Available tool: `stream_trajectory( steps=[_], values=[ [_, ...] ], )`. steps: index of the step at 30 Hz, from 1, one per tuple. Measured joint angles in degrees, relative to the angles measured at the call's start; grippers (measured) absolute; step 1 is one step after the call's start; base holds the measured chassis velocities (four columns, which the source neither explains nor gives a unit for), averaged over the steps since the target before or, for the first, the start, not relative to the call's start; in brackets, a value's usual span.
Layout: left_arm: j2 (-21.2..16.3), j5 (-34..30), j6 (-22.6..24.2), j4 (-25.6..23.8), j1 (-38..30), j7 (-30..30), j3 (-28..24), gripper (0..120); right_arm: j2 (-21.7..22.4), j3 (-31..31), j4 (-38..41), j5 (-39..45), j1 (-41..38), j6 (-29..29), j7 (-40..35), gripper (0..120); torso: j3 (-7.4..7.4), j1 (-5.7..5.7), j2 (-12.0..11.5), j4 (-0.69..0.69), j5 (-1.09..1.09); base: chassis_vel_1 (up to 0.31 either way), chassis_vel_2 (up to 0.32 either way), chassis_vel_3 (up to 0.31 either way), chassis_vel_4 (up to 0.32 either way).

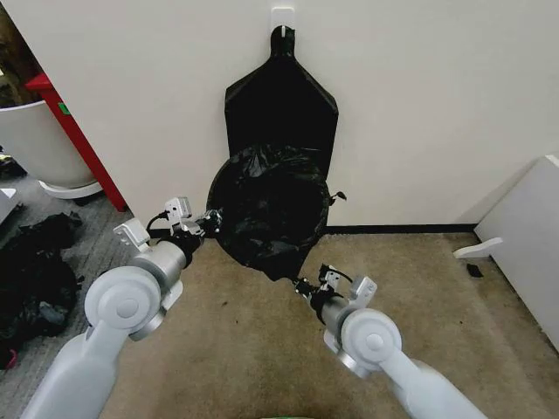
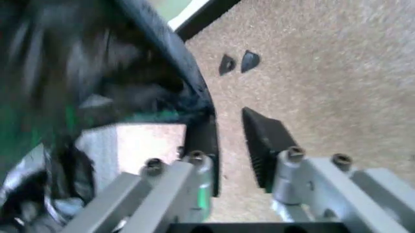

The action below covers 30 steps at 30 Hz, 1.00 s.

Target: Place the garbage bag over the trash bin.

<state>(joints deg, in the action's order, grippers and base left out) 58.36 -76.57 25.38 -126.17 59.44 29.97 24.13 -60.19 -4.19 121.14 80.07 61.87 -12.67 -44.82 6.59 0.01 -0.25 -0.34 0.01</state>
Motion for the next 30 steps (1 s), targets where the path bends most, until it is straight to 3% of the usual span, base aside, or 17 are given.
stream_trajectory(
  steps=[4, 9, 11, 14, 23, 27, 30],
  values=[
    [0.0, 0.4, 0.6, 1.9, -1.2, 1.6, -0.6, 2, 2.5, 0.3, 4.1, -7.4, 4.2, -1.6, 2.8, 27, 0.0, 0.0, 0.0, 0.0, -0.01, 0.0, 0.0, 0.0, 0.0],
    [0.3, 1.6, 1.2, 5.1, -2.7, 2.5, -2.1, 2, 6.0, 0.4, 12.9, -17.8, 11.8, -2.4, 5.8, 49, 0.0, 0.0, 0.0, 0.0, -0.01, 0.0, 0.0, 0.0, 0.0],
    [0.4, 1.3, 1.2, 5.5, -3.1, 2.9, -2.4, 2, 6.4, 0.6, 14.1, -18.2, 12.7, -2.8, 5.8, 53, 0.0, 0.0, 0.0, -0.01, -0.01, 0.0, 0.0, 0.0, 0.0],
    [0.7, -1.1, 1.6, 5.8, -4.4, 5.4, -2.8, 2, 6.9, 1.0, 15.5, -18.4, 14.4, -3.5, 4.5, 68, 0.0, 0.0, 0.0, -0.01, -0.01, 0.0, 0.0, 0.0, 0.0],
    [0.1, -5.3, 1.9, 5.9, -6.1, 8.1, -2.4, 2, 7.0, 2.2, 16.0, -17.1, 14.8, -4.1, 1.1, 98, 0.0, 0.0, 0.0, -0.01, 0.0, 0.0, 0.0, 0.0, 0.0],
    [-0.7, -3.3, 2.9, 5.6, -5.1, 6.6, -2.5, 2, 7.7, 3.7, 18.6, -16.9, 13.0, -3.8, 0.2, 100, 0.0, 0.0, 0.0, -0.01, 0.01, 0.0, 0.0, 0.0, 0.0],
    [-1.3, -0.7, 4.6, 5.3, -3.5, 5.3, -3.1, 2, 10.7, 6.3, 21.9, -15.3, 9.5, -4.3, -0.2, 100, 0.0, 0.0, 0.0, 0.01, -0.02, 0.0, 0.0, 0.0, 0.0]
  ],
)
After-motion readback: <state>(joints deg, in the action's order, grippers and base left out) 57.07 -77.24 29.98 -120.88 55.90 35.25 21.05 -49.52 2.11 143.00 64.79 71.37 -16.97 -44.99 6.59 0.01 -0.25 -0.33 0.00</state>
